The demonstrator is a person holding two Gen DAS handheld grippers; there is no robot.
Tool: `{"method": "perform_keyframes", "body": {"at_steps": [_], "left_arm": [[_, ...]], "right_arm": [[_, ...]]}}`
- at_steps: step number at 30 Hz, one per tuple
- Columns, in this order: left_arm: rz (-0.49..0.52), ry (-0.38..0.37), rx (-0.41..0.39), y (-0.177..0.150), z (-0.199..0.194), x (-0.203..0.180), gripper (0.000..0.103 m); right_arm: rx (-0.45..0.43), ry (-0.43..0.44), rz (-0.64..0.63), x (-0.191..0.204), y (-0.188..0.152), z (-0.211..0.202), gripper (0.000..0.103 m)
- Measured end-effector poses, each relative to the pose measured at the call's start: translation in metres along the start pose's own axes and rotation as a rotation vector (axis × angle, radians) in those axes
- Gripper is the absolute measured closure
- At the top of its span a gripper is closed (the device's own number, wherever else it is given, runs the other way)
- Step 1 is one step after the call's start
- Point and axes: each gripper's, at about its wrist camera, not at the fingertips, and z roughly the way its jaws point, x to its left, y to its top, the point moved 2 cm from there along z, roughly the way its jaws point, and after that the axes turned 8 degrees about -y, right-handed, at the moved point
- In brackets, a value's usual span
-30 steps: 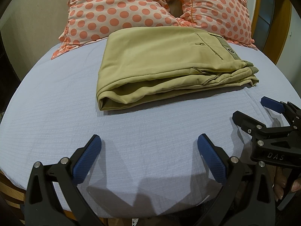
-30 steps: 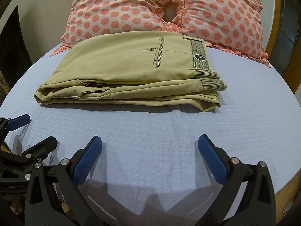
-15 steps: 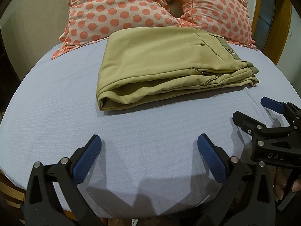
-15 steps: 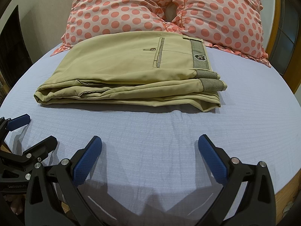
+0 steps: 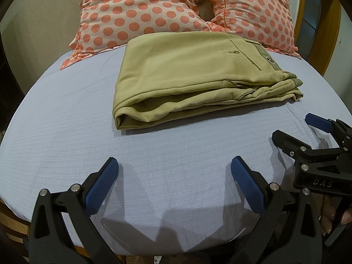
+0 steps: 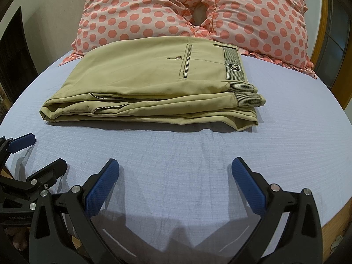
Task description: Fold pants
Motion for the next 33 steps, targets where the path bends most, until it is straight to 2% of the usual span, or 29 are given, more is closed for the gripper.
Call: {"method": "perform_keyframes", "body": {"at_steps": [33], "left_arm": [[-0.005, 0.003, 0.000, 0.0050, 0.0018, 0.0011, 0.002]], "right_arm": [[-0.002, -0.001, 0.001, 0.0002, 0.0000, 0.0006, 0.001]]}}
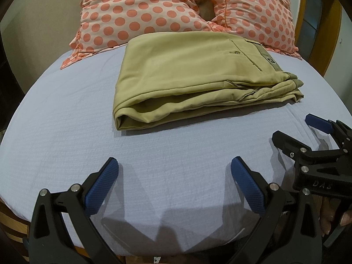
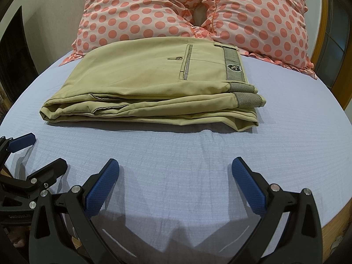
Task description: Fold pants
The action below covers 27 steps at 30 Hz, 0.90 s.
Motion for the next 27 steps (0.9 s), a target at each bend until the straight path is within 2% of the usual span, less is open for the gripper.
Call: {"method": "perform_keyframes", "body": {"at_steps": [27], "left_arm": [[-0.013, 0.009, 0.005, -0.0018, 0.0003, -0.0018, 0.002]], "right_arm": [[0.000, 0.000, 0.001, 0.0002, 0.0001, 0.0005, 0.001]]}}
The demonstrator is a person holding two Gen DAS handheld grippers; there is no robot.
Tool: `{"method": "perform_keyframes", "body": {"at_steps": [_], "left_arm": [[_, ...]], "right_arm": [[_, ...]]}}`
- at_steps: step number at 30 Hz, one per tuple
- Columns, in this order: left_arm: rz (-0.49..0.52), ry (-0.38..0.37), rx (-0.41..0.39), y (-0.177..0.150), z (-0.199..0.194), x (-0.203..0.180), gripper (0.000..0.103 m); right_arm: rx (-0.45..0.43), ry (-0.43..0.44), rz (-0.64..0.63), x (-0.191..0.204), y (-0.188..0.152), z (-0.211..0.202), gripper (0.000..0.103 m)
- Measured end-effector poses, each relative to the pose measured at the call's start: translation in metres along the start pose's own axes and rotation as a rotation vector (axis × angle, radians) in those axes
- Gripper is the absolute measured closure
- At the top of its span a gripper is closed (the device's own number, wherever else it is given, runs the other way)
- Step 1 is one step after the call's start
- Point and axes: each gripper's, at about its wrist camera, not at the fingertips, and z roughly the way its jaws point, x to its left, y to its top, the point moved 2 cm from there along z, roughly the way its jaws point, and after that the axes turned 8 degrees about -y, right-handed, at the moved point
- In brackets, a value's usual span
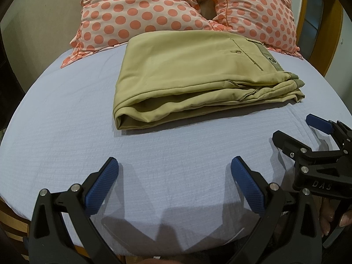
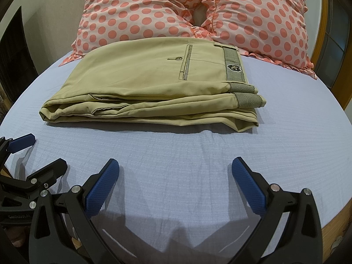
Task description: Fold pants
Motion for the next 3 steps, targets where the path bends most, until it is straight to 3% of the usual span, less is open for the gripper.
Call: {"method": "perform_keyframes", "body": {"at_steps": [3], "left_arm": [[0.002, 0.000, -0.001, 0.0005, -0.0004, 0.0005, 0.002]], "right_arm": [[0.000, 0.000, 0.000, 0.0001, 0.0004, 0.0002, 0.001]]}}
